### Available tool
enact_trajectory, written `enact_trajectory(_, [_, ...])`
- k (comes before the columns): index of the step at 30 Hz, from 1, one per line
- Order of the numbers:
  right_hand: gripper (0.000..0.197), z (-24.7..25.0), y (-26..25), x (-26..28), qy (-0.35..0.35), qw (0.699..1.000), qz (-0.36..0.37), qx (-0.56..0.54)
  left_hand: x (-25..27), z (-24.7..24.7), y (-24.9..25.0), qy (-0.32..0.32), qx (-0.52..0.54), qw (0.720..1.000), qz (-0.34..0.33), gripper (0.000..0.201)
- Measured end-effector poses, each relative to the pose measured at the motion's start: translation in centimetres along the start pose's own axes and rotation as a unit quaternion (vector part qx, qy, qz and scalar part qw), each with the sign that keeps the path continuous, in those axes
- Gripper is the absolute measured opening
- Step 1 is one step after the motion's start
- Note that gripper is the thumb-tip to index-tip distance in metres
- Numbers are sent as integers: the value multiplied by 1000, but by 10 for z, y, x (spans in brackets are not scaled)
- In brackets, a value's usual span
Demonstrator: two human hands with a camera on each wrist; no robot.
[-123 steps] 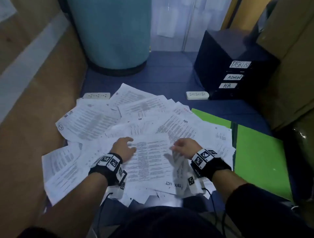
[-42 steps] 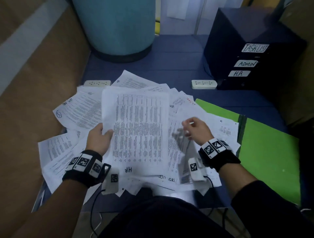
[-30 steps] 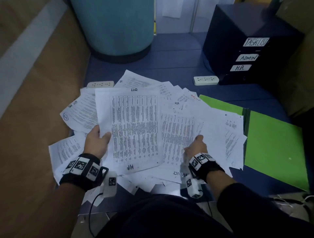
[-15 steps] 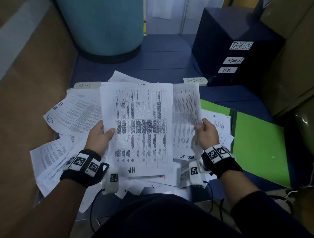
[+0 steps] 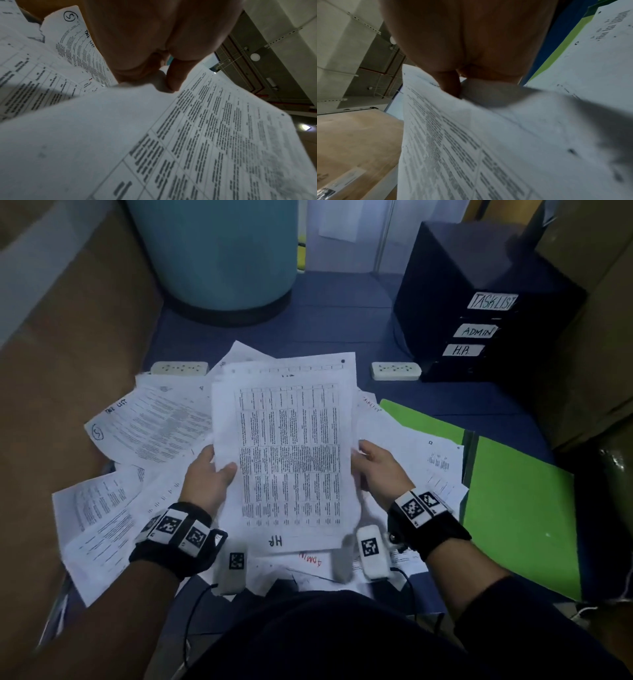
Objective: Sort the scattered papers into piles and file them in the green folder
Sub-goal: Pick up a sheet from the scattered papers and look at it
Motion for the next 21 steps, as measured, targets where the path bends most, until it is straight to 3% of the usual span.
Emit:
enact_trajectory(3, [27,18,40,-8,55,988,-76,124,-1,19,-7,42,10,999,3,27])
enact_trajectory(6, [56,25,89,-6,56,908,-177,376,0,34,-13,60,21,998,-3,24])
enact_trajectory(8, [79,22,111,1,100,874,-215,423,2,41,-15,61,7,998,-13,25])
enact_trajectory(10, [86,15,123,4,146,859,-212,443,3,44,-18,56,1,998,-20,27])
enact_trajectory(15, [56,7,125,4,150,888,-194,389,6,46,-17,38,-4,998,-41,29])
enact_trajectory(19, [73,4,117,8,199,886,-185,375,5,44,-12,31,2,998,-49,28])
enact_trajectory(21, [70,2,117,7,190,883,-196,381,4,40,-10,31,9,998,-52,26])
Point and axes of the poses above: each hand's wrist, its own x-axis away from the middle knuckle, its own z-axis out of the back of the hand, y = z × x, the point moved 7 cm from there along -x, towards the middle knuckle
